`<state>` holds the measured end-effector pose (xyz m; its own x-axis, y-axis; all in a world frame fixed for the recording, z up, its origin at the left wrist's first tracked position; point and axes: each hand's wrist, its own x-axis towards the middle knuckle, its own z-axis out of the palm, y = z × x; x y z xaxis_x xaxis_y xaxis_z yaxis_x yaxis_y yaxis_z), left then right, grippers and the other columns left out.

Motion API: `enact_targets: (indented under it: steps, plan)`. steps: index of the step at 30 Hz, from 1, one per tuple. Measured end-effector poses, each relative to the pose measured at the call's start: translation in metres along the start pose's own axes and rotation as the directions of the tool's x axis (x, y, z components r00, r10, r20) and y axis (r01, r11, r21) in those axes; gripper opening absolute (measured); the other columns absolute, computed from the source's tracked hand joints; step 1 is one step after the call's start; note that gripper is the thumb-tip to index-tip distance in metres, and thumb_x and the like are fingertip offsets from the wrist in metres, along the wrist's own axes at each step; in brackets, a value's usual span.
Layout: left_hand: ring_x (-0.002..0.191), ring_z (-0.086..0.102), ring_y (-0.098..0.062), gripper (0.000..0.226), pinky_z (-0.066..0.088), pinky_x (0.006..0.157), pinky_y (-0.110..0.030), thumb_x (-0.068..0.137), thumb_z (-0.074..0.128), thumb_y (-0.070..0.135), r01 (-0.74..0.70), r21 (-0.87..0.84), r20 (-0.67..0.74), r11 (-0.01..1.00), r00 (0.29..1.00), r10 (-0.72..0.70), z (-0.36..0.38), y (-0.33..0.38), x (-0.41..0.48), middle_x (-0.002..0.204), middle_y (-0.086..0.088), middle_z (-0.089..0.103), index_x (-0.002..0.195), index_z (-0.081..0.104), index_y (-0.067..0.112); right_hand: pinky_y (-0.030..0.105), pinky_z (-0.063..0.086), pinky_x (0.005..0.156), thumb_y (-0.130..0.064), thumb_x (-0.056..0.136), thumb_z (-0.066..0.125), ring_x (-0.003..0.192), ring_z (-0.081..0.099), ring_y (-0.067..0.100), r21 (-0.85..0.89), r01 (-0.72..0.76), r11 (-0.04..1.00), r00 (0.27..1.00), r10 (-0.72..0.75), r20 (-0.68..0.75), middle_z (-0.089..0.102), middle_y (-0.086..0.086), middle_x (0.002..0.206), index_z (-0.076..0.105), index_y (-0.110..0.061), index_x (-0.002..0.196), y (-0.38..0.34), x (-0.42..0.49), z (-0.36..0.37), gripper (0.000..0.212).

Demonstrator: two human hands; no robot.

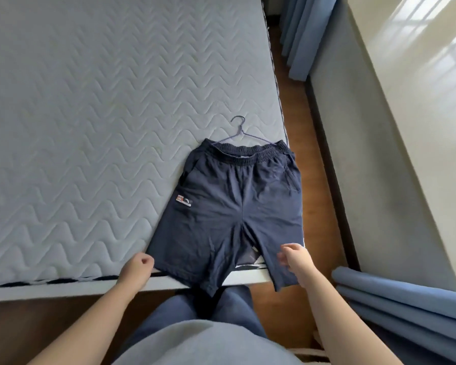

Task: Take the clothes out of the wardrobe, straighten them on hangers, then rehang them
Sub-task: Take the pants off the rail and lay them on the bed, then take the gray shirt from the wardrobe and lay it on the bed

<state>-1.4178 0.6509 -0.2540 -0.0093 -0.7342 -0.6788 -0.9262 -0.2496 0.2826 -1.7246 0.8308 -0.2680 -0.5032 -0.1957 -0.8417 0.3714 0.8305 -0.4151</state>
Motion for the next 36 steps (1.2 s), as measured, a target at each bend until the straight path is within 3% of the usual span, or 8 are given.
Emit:
enact_targets:
  steps: [3, 8, 13, 21, 24, 26, 30, 36]
  plan:
    - [0.092, 0.054, -0.027, 0.02, 0.038, 0.075, -0.029, 0.092, 0.045, 0.018, 0.0, -0.071, -0.001, 0.997, 1.0, -0.001, -0.003, -0.023, -0.014, 0.098, -0.009, 0.06, 0.099, 0.061, 0.009, 0.025, 0.032, 0.05, -0.006, 0.087, 0.041, 0.074, 0.053, 0.025, -0.157, 0.09, 0.984, 0.995, -0.093, -0.017, 0.058, 0.01, 0.075, 0.057, -0.008, 0.082, -0.005, -0.008, 0.0, 0.018]
    - [0.09, 0.057, -0.026, 0.018, 0.039, 0.071, -0.028, 0.092, 0.044, 0.021, 0.094, -0.233, -0.018, 0.968, 0.995, -0.101, -0.022, -0.099, -0.035, 0.094, -0.007, 0.062, 0.1, 0.059, 0.013, 0.025, 0.029, 0.053, 0.001, 0.085, 0.041, 0.058, 0.043, 0.022, -0.323, 0.101, 0.941, 0.994, -0.11, -0.011, 0.048, 0.012, 0.062, 0.048, -0.009, 0.058, 0.015, -0.026, 0.039, 0.031]
    - [0.09, 0.063, -0.029, 0.014, 0.049, 0.082, -0.035, 0.087, 0.047, 0.017, 0.292, -0.452, 0.007, 0.843, 0.946, -0.324, -0.032, -0.232, -0.062, 0.092, -0.01, 0.067, 0.082, 0.06, 0.018, 0.021, 0.024, 0.048, -0.001, 0.088, 0.04, 0.054, 0.04, 0.018, -0.494, 0.228, 0.839, 0.973, -0.172, 0.157, 0.046, 0.005, 0.061, 0.048, -0.011, 0.064, 0.024, -0.079, 0.127, 0.028]
    - [0.059, 0.051, -0.018, 0.015, 0.041, 0.053, -0.023, 0.094, 0.043, 0.007, 0.486, -0.828, 0.222, 0.279, 0.742, -0.633, -0.016, -0.453, -0.164, 0.069, -0.008, 0.055, 0.09, 0.056, 0.0, 0.043, 0.05, 0.07, -0.018, 0.08, 0.052, 0.069, 0.052, 0.02, -0.738, 0.569, 0.362, 0.817, -0.151, 0.556, 0.056, 0.01, 0.068, 0.053, -0.019, 0.057, 0.051, -0.167, 0.337, 0.023]
    - [0.051, 0.059, -0.019, 0.017, 0.039, 0.059, -0.029, 0.093, 0.044, 0.006, 0.432, -0.9, 0.34, -0.052, 0.624, -0.704, 0.003, -0.524, -0.21, 0.062, -0.01, 0.06, 0.087, 0.058, -0.003, 0.018, 0.048, 0.047, -0.017, 0.09, 0.051, 0.055, 0.057, 0.011, -0.684, 0.634, 0.36, 0.753, -0.089, 0.651, 0.059, 0.007, 0.072, 0.057, -0.02, 0.071, 0.066, -0.216, 0.408, 0.02]
    - [0.031, 0.056, -0.01, 0.025, 0.039, 0.044, -0.021, 0.094, 0.04, 0.005, 0.348, -0.909, 0.395, -0.231, 0.537, -0.746, 0.015, -0.557, -0.234, 0.043, -0.004, 0.06, 0.071, 0.052, 0.003, 0.007, 0.036, 0.036, -0.016, 0.093, 0.049, 0.047, 0.055, 0.006, -0.665, 0.668, 0.335, 0.717, -0.053, 0.695, 0.057, 0.004, 0.071, 0.056, -0.015, 0.076, 0.075, -0.241, 0.449, 0.018]
    - [0.024, 0.05, -0.004, 0.03, 0.029, 0.029, -0.008, 0.095, 0.036, 0.008, 0.284, -0.877, 0.479, -0.388, 0.444, -0.757, 0.02, -0.584, -0.256, 0.057, -0.005, 0.059, 0.069, 0.049, 0.005, 0.013, 0.04, 0.042, -0.015, 0.093, 0.048, 0.054, 0.057, 0.009, -0.641, 0.702, 0.31, 0.677, -0.013, 0.736, 0.056, 0.005, 0.071, 0.055, -0.006, 0.091, 0.079, -0.274, 0.51, 0.012]
    - [0.042, 0.06, -0.019, 0.031, 0.042, 0.045, -0.027, 0.098, 0.033, 0.012, 0.205, -0.778, 0.612, -0.595, 0.462, -0.642, -0.001, -0.602, -0.21, 0.073, -0.012, 0.052, 0.075, 0.049, 0.001, 0.024, 0.034, 0.053, -0.014, 0.093, 0.046, 0.063, 0.054, 0.018, -0.686, 0.648, 0.331, 0.743, -0.074, 0.666, 0.062, 0.014, 0.084, 0.057, -0.003, 0.099, 0.052, -0.267, 0.574, 0.016]
